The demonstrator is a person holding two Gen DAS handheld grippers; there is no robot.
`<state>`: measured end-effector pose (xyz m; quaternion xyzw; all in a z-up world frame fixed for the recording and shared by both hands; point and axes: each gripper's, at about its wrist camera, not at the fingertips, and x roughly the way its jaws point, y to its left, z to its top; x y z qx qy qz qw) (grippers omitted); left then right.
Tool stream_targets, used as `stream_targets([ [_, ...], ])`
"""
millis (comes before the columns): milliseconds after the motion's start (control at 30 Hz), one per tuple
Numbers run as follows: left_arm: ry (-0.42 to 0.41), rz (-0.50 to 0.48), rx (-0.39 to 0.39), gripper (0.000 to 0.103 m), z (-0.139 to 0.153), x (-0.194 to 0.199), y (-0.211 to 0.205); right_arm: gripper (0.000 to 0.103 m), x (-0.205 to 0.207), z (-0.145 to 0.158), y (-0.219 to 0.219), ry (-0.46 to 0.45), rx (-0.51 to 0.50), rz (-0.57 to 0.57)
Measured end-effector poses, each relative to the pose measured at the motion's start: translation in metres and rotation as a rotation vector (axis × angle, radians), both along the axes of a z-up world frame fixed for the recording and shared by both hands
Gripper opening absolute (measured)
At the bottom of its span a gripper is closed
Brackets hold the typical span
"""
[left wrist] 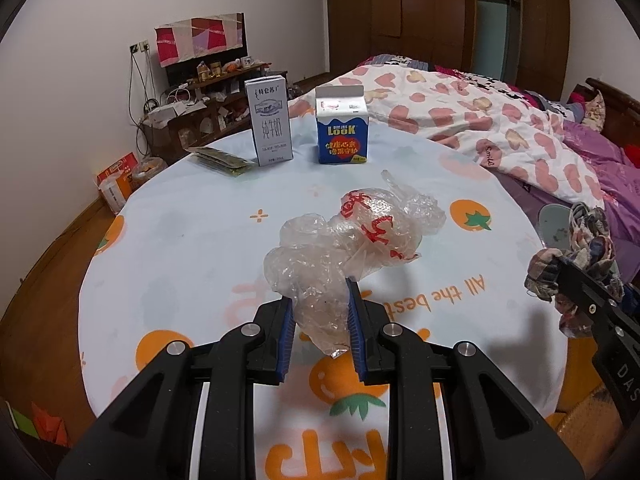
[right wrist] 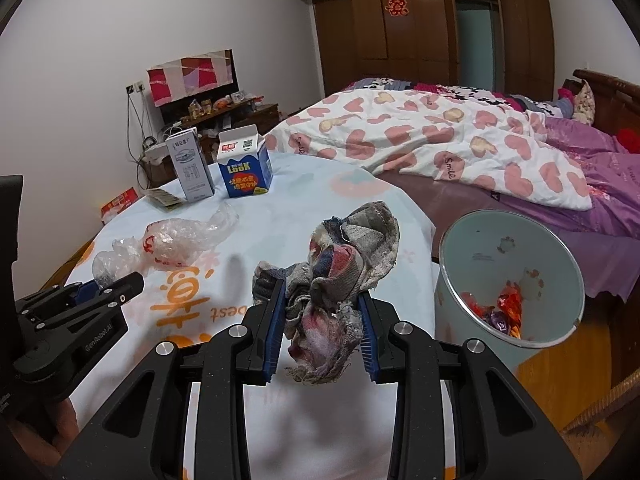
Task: Collect trash
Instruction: 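Lift the cloth with the right gripper while the left gripper grasps the clear plastic bag, then carry the grey cloth and clear plastic bag over the wastebasket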
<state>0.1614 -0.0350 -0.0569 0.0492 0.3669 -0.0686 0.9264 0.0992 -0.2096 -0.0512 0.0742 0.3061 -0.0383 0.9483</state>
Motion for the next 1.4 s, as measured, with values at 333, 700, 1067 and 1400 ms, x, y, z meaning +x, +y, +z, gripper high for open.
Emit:
stream_targets([
  [333, 0.022, -0.022, -0.071, 0.024, 0.001, -0.018, 0.006, 0.033, -0.022, 0.004, -0.012, -0.023, 0.011, -0.022],
  [700, 0.03, -0.058, -0.103, 0.024, 0.001, -0.031, 0.003, 0.033, -0.038, 0.007, -0.028, -0.05, 0.036, -0.045],
  [1067, 0.01, -0.159, -0.081, 0.024, 0.004, -0.045, -0.029, 0.033, -0.052, 0.008, -0.058, -0.061, 0.057, -0.105],
  [1400, -0.012, -0.237, -0.041, 0.024, 0.009, -0.05, -0.069, 0.033, -0.064, 0.004, -0.09, -0.055, 0.05, -0.176],
])
